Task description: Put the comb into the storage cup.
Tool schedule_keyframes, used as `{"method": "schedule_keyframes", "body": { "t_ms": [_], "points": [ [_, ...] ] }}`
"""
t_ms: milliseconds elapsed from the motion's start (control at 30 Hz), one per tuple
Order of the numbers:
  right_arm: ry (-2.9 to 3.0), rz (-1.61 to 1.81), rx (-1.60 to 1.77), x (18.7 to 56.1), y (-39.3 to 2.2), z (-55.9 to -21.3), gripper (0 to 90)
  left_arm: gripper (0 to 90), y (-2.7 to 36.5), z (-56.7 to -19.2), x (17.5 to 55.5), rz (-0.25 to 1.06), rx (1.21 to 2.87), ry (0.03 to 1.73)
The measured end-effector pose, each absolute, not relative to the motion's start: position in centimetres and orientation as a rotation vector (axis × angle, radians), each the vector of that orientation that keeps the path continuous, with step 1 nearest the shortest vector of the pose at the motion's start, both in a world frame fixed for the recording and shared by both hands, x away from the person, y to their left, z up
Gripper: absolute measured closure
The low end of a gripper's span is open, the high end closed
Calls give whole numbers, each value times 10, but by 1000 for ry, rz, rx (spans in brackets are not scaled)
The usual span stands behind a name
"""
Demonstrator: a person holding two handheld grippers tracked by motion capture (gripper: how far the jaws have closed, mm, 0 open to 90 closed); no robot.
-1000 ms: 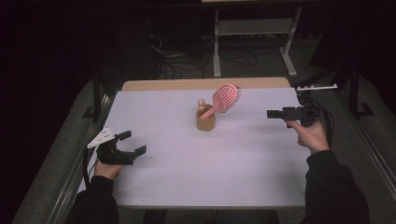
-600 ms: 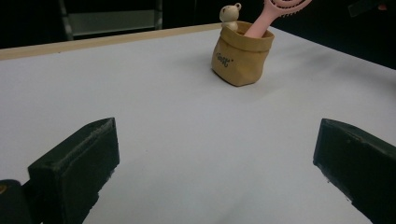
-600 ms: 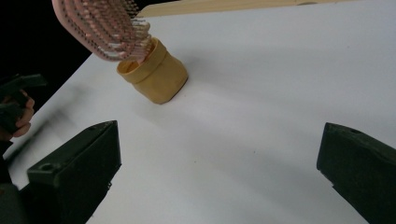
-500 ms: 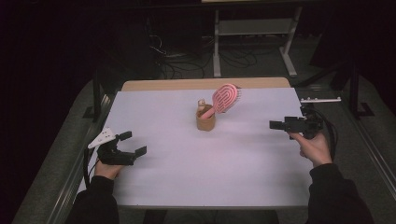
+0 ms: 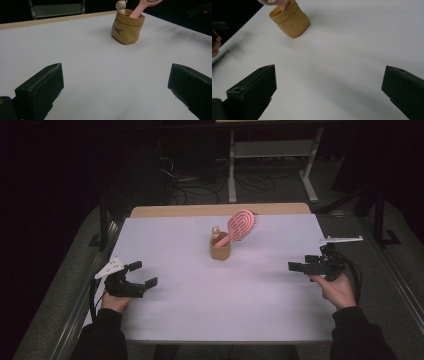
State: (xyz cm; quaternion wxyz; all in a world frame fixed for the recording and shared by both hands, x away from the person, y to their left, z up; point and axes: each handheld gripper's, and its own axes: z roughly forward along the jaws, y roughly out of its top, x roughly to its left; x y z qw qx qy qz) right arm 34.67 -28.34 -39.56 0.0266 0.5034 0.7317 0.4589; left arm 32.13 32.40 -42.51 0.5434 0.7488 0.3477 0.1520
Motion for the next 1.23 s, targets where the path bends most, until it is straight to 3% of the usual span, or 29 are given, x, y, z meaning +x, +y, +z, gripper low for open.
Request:
{"method": "schedule_keyframes", "body": {
  "t_ms": [667, 1233],
  "points": [
    [2275, 1249, 1463, 311, -282, -426, 0, 0, 328, -433, 323, 325, 1798, 865],
    [2190, 1261, 1391, 281, -288, -432, 0, 0, 328, -437, 327, 293, 1825, 870]
  ]
}}
